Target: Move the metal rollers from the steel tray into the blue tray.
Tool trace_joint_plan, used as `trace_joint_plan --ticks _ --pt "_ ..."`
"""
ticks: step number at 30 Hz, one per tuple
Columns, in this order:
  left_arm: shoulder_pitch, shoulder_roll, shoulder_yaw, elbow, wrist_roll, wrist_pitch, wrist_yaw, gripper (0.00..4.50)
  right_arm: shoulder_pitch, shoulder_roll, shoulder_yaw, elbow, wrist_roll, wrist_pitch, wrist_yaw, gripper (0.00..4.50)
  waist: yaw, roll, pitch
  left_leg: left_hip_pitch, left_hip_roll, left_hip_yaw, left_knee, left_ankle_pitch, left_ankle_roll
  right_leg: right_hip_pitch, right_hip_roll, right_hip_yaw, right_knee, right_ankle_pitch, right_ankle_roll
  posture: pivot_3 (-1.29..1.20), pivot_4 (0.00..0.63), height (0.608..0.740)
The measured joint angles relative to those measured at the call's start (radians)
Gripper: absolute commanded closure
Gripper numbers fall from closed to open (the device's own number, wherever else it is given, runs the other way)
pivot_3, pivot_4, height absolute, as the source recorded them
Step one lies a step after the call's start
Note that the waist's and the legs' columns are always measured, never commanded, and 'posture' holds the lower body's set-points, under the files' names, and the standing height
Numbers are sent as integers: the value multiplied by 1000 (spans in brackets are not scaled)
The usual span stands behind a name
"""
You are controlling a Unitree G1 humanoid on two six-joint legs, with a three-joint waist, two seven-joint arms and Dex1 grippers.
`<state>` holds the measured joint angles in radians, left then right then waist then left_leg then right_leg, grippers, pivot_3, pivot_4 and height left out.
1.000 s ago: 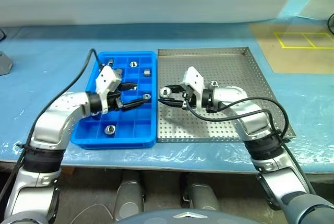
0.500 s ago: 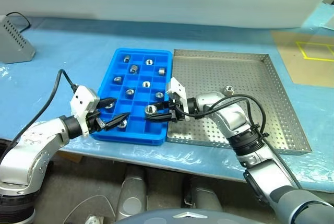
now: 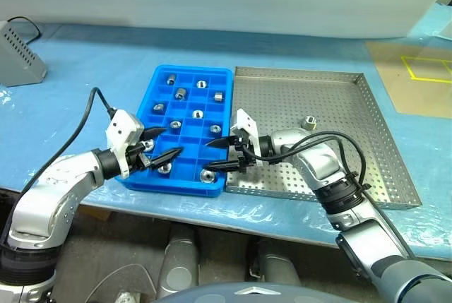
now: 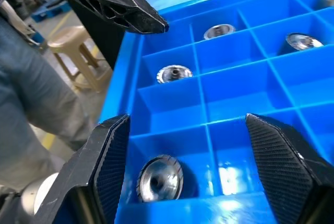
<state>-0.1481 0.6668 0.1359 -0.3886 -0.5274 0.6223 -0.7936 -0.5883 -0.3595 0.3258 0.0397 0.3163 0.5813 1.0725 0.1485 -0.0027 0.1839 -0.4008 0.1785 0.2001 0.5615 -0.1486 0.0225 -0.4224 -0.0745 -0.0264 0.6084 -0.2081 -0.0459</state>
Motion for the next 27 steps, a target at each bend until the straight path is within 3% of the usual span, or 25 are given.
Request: trace_joint_plan --ticks 8,15,21,27 --pt "-219 -95 -164 199 50 -77 -68 556 14 -54 -206 3 -31 -58 -222 850 -28 -1 -1 0 -1 1 2 3 -4 1 0 2 1 1 0 -116 150 740" --pt "-379 -209 -277 370 110 -154 -141 556 24 -113 -384 194 -94 -144 -424 850 -93 -1 -1 -1 -2 1 2 3 -4 0 1 2 0 2 -1 -198 150 740" --pt "-420 -230 -291 429 131 -183 -180 556 22 -67 -402 318 -118 -220 -499 850 -152 -1 -1 -1 0 2 3 0 1 -1 2 2 1 2 -2 -207 150 740" --pt "-417 -225 -292 434 138 -186 -196 556 -75 19 -393 501 -138 -314 -543 850 -158 -1 -1 -2 0 2 8 -1 3 0 1 2 3 3 -3 -176 150 740"
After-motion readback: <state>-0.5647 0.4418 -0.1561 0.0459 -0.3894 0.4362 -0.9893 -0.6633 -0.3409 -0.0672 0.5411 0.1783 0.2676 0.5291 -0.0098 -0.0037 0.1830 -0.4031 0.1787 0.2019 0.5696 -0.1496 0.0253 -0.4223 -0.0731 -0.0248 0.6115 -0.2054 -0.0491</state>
